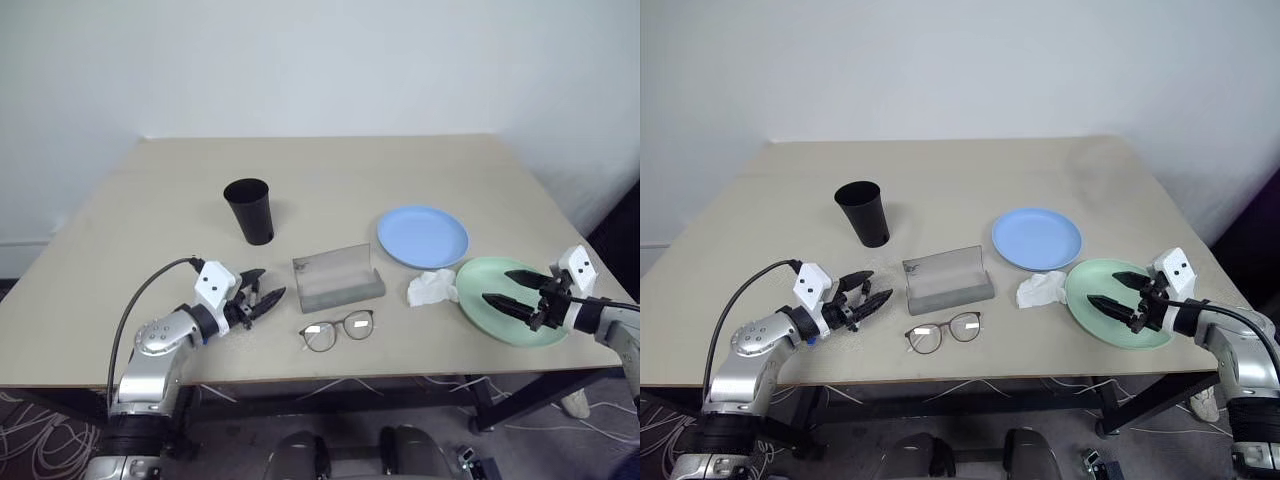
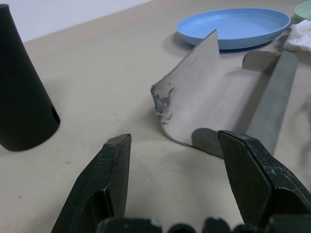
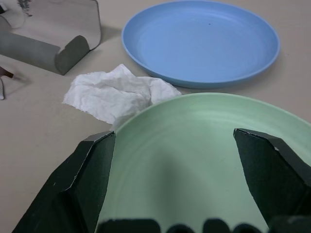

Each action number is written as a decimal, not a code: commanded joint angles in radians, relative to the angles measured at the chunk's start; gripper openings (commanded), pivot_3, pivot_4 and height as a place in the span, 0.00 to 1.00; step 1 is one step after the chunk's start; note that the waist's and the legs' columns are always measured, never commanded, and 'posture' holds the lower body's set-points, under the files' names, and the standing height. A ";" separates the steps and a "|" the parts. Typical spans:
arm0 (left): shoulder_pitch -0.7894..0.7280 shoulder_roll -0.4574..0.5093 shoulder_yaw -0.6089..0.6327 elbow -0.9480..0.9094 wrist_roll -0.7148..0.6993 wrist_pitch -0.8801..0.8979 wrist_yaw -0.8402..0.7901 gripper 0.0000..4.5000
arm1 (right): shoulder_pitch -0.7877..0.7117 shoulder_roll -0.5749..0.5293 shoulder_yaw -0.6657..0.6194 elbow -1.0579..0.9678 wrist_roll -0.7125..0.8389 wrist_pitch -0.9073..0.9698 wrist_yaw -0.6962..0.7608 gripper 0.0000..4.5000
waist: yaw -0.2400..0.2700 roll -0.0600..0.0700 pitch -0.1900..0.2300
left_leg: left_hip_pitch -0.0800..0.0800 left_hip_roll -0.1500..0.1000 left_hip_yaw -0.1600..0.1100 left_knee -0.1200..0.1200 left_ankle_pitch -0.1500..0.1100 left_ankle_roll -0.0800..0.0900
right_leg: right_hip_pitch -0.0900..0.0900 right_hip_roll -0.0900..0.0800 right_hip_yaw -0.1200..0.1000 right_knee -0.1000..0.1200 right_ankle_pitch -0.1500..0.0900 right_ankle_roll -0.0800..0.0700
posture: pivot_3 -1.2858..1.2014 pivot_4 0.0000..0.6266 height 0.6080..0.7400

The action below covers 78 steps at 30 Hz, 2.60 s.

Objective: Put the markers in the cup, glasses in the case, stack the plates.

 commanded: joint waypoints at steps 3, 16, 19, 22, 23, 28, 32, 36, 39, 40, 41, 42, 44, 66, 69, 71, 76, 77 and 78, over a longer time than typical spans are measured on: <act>-0.009 -0.002 0.015 -0.052 -0.032 0.006 0.003 0.66 | 0.004 -0.016 -0.053 -0.056 0.023 0.006 -0.015 0.93 | 0.001 0.000 0.000 | 0.000 0.000 0.000 0.000 0.000 0.000 | 0.001 -0.001 -0.002 0.000 0.000 0.000 | 0.52 0.00 0.92; -0.011 0.027 0.031 -0.061 -0.069 0.021 -0.032 0.66 | 0.042 0.057 -0.050 -0.279 0.039 0.112 -0.176 0.93 | 0.000 0.000 0.000 | 0.000 0.003 0.000 0.000 0.000 0.000 | 0.000 -0.001 -0.006 -0.001 0.001 -0.001 | 0.52 0.00 0.92; 0.005 0.026 0.027 -0.071 -0.075 0.040 -0.037 0.66 | 0.086 0.086 -0.055 -0.359 0.051 0.164 -0.227 0.93 | 0.001 0.000 0.000 | 0.000 0.003 0.000 0.000 0.000 0.000 | 0.000 -0.001 -0.006 -0.001 0.001 -0.001 | 0.52 0.00 0.92; -0.011 0.027 0.025 -0.079 -0.102 0.075 -0.047 0.66 | 0.118 0.080 -0.034 -0.444 0.044 0.208 -0.247 0.93 | 0.008 0.000 0.000 | -0.001 0.002 0.000 0.000 0.000 0.000 | -0.001 -0.002 -0.006 -0.001 0.001 -0.001 | 0.52 0.00 0.92; -0.022 0.020 0.015 -0.069 -0.093 0.074 -0.038 0.66 | 0.120 0.079 -0.040 -0.450 0.048 0.221 -0.252 0.93 | 0.010 0.001 0.000 | -0.001 0.002 0.000 0.000 0.000 0.000 | -0.001 -0.002 -0.006 -0.001 0.001 -0.001 | 0.52 0.00 0.92; -0.045 0.006 0.004 -0.074 -0.086 0.073 -0.024 0.66 | 0.111 0.085 -0.032 -0.461 0.048 0.245 -0.268 0.93 | 0.012 0.001 0.000 | -0.001 0.003 0.000 0.000 0.000 0.000 | 0.000 -0.002 -0.006 -0.001 0.001 -0.001 | 0.52 0.00 0.92; -0.044 0.010 -0.008 -0.106 -0.095 0.098 -0.031 0.66 | 0.097 0.094 -0.009 -0.472 0.033 0.254 -0.297 0.93 | 0.012 0.001 0.000 | -0.001 0.004 0.001 -0.002 0.000 0.000 | -0.001 -0.001 -0.007 -0.001 0.001 -0.002 | 0.52 0.00 0.92; -0.064 0.012 -0.019 -0.090 -0.083 0.095 -0.041 0.66 | 0.080 0.101 -0.007 -0.510 0.066 0.325 -0.335 0.93 | 0.012 0.001 0.000 | -0.001 0.004 0.001 -0.003 0.000 0.000 | -0.002 -0.001 -0.007 -0.001 0.002 -0.003 | 0.52 0.00 0.92; -0.067 0.001 -0.031 -0.100 -0.074 0.094 -0.028 0.66 | 0.036 0.122 0.016 -0.545 0.069 0.473 -0.428 0.93 | 0.011 0.001 0.000 | -0.001 0.004 0.001 -0.004 0.000 0.000 | -0.003 0.000 -0.007 -0.001 0.002 -0.004 | 0.52 0.00 0.92; -0.066 -0.004 -0.035 -0.103 -0.070 0.092 -0.023 0.66 | 0.021 0.123 0.033 -0.549 0.056 0.533 -0.461 0.93 | 0.010 0.001 0.000 | -0.001 0.004 0.001 -0.003 0.000 0.000 | -0.003 0.000 -0.007 -0.001 0.002 -0.004 | 0.52 0.00 0.92; -0.065 -0.009 -0.038 -0.105 -0.069 0.090 -0.017 0.66 | 0.010 0.120 0.050 -0.553 0.044 0.579 -0.483 0.93 | 0.010 0.001 0.000 | -0.001 0.004 0.001 -0.003 0.000 0.000 | -0.003 -0.001 -0.007 -0.001 0.002 -0.004 | 0.52 0.00 0.92; -0.060 -0.012 -0.039 -0.108 -0.069 0.088 -0.014 0.66 | 0.005 0.121 0.062 -0.561 0.038 0.617 -0.501 0.93 | 0.011 0.001 0.000 | -0.001 0.004 0.001 -0.003 0.000 0.000 | -0.003 -0.001 -0.007 -0.001 0.002 -0.004 | 0.52 0.00 0.92; -0.051 -0.013 -0.040 -0.113 -0.070 0.085 -0.013 0.66 | -0.002 0.125 0.075 -0.575 0.042 0.668 -0.522 0.93 | 0.012 0.001 0.000 | -0.001 0.003 0.002 -0.003 0.000 0.000 | -0.003 -0.001 -0.007 -0.001 0.002 -0.004 | 0.52 0.00 0.92; -0.086 -0.054 -0.077 -0.060 -0.053 0.052 -0.008 0.66 | 0.008 0.065 0.170 -0.599 -0.089 0.761 -0.609 0.50 | 0.011 0.001 0.000 | -0.001 0.003 0.001 -0.003 0.000 0.000 | -0.003 -0.001 -0.007 -0.002 0.002 -0.004 | 0.52 0.00 0.92; -0.087 -0.056 -0.077 -0.056 -0.051 0.048 -0.009 0.66 | 0.009 0.067 0.174 -0.594 -0.097 0.753 -0.609 0.27 | 0.011 0.001 0.000 | -0.001 0.003 0.001 -0.003 0.000 0.000 | -0.003 -0.001 -0.007 -0.002 0.002 -0.004 | 0.52 0.00 0.92; -0.088 -0.058 -0.077 -0.053 -0.050 0.046 -0.008 0.66 | 0.005 0.068 0.178 -0.588 -0.101 0.748 -0.610 0.27 | 0.012 0.001 0.000 | -0.001 0.003 0.001 -0.003 0.000 0.000 | -0.003 -0.001 -0.007 -0.002 0.002 -0.004 | 0.52 0.00 0.92; -0.090 -0.061 -0.077 -0.051 -0.045 0.042 -0.004 0.66 | -0.004 0.072 0.188 -0.568 -0.118 0.729 -0.617 0.27 | 0.012 0.001 0.000 | -0.001 0.003 0.001 -0.002 0.000 0.000 | -0.003 -0.001 -0.007 -0.002 0.002 -0.004 | 0.52 0.00 0.92; -0.092 -0.061 -0.078 -0.049 -0.044 0.041 -0.004 0.66 | -0.007 0.072 0.189 -0.562 -0.121 0.725 -0.618 0.27 | 0.012 0.001 0.000 | -0.001 0.003 0.001 -0.002 0.000 0.000 | -0.003 -0.001 -0.007 -0.002 0.002 -0.004 | 0.52 0.00 0.92; -0.093 -0.062 -0.078 -0.048 -0.043 0.041 -0.002 0.66 | -0.008 0.072 0.190 -0.557 -0.123 0.722 -0.618 0.23 | 0.012 0.001 0.000 | -0.001 0.003 0.001 -0.002 0.000 0.000 | -0.003 -0.001 -0.007 -0.002 0.002 -0.004 | 0.52 0.00 0.92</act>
